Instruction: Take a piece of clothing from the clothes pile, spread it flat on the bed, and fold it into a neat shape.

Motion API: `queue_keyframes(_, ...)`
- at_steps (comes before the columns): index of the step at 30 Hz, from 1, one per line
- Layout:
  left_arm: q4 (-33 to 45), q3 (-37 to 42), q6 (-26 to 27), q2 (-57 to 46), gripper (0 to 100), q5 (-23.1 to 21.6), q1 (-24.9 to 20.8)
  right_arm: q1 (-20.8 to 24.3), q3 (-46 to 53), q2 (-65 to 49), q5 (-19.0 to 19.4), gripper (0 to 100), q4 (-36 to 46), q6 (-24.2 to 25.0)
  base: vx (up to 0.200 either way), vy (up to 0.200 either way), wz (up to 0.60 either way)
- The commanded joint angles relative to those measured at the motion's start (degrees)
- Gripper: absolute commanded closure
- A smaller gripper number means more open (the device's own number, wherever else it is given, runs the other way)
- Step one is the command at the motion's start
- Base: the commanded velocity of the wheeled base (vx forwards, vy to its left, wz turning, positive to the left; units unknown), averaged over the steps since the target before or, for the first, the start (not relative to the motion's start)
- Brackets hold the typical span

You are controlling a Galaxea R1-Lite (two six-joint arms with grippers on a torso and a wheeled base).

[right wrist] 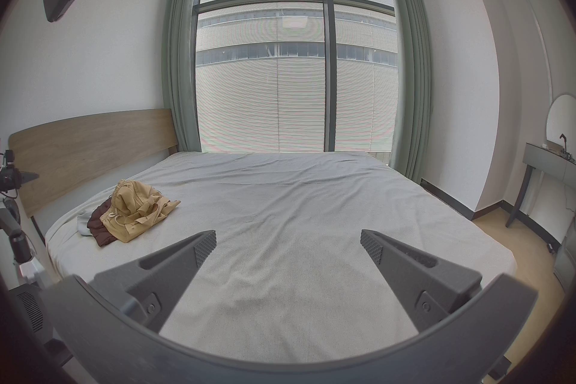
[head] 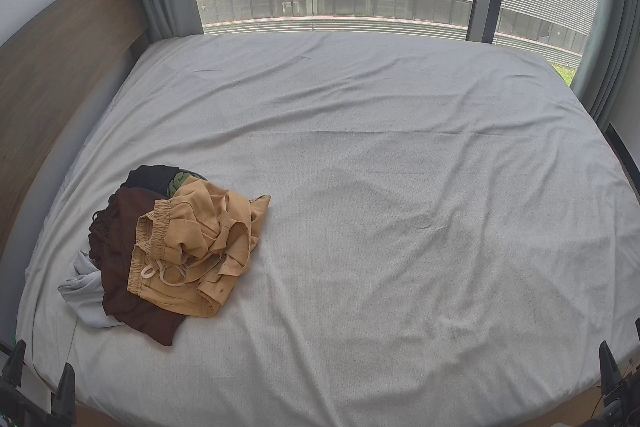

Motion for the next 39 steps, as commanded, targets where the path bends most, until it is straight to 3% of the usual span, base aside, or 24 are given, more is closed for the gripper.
queue_keyframes(1, -2.41, -7.49, -0.63, 1.8, 0, 0.28, 0.66, 0.09, 1.01, -0.75, 0.02, 0, 0.0, -0.05, 0.0, 0.0, 0.0)
queue_keyframes(2, -2.59, -12.5, -1.69, 5.93, 0, -0.07, 0.58, 0.0, 1.01, -0.75, 0.02, 0, 0.0, -0.05, 0.0, 0.0, 0.0)
queue_keyframes(8, -3.03, -9.6, -4.5, 11.03, 0, -1.56, -1.01, 0.18, 1.01, -0.84, 0.02, 0, 0.0, 0.04, 0.0, 0.0, 0.0)
queue_keyframes(16, -5.66, -11.1, -14.69, 22.1, 0, -4.9, -3.29, 0.18, 1.01, -0.84, 0.02, 0, 0.0, 0.04, 0.0, 0.0, 0.0)
queue_keyframes(28, -24.47, -15.49, -15.13, 46.89, 0, -6.57, -3.38, 0.18, 1.01, -0.84, 0.02, 0, 0.0, -0.05, 0.0, 0.0, 0.0)
queue_keyframes(34, -29.13, -17.25, -15.22, 55.06, 0, -13.08, -2.76, 0.18, 1.01, -0.84, 0.02, 0, 0.0, -0.05, 0.0, 0.0, 0.0)
queue_keyframes(39, -30.01, -19.88, -14.78, 60.77, 0, -15.98, -2.68, 0.18, 1.01, -0.84, 0.02, 0, 0.0, -0.13, 0.0, 0.0, 0.0)
